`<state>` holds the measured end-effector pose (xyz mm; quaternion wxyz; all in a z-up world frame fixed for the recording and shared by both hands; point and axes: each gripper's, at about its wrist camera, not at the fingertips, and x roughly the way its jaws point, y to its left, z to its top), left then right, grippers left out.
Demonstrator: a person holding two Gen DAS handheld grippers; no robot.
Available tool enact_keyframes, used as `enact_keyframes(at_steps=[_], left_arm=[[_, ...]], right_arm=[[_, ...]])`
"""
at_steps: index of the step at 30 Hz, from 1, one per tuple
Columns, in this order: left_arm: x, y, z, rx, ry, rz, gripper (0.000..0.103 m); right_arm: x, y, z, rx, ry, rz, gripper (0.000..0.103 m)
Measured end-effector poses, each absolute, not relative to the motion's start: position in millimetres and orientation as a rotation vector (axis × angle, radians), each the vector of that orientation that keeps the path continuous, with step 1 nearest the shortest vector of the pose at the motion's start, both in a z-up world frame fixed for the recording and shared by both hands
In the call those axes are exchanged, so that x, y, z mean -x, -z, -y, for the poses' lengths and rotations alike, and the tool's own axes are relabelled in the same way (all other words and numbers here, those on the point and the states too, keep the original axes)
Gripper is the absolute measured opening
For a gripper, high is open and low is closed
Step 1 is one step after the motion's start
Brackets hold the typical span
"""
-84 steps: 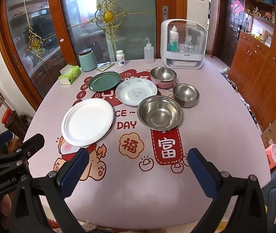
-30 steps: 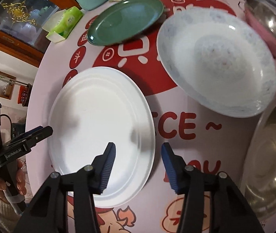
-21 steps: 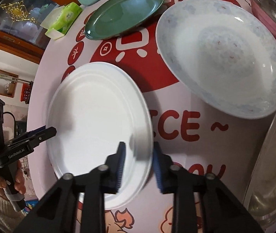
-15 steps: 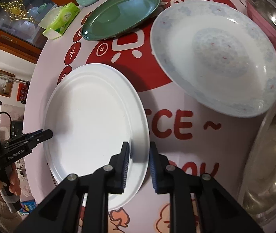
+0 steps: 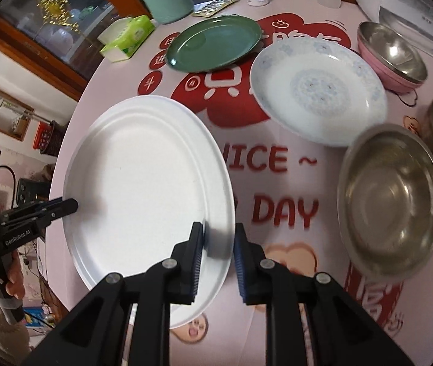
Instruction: Organize plates and bowls
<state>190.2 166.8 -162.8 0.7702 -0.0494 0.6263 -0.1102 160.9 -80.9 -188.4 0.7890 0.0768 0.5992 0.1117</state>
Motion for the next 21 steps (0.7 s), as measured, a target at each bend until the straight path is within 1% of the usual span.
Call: enact_keyframes(at_steps=[5,15,21], left_arm=[[-147.8,158.7,-167.7,0.090,0.247,-1.351,0.020],[-83.9,193.8,-176.4,0.051,0.223,-1.437,0.020],[-61.7,210.3,-189.5,0.082,0.214,-1.478,0.020]], right_arm=[[-121.2,196.6,78.2,-0.155,-0.243,-1.312,0.020],[-63.5,241.2,62.8,-0.137,-0.231,-1.430,0.021],[-49.7,250.1,56.4,-0.138,-0.229,-1.468,0.022]])
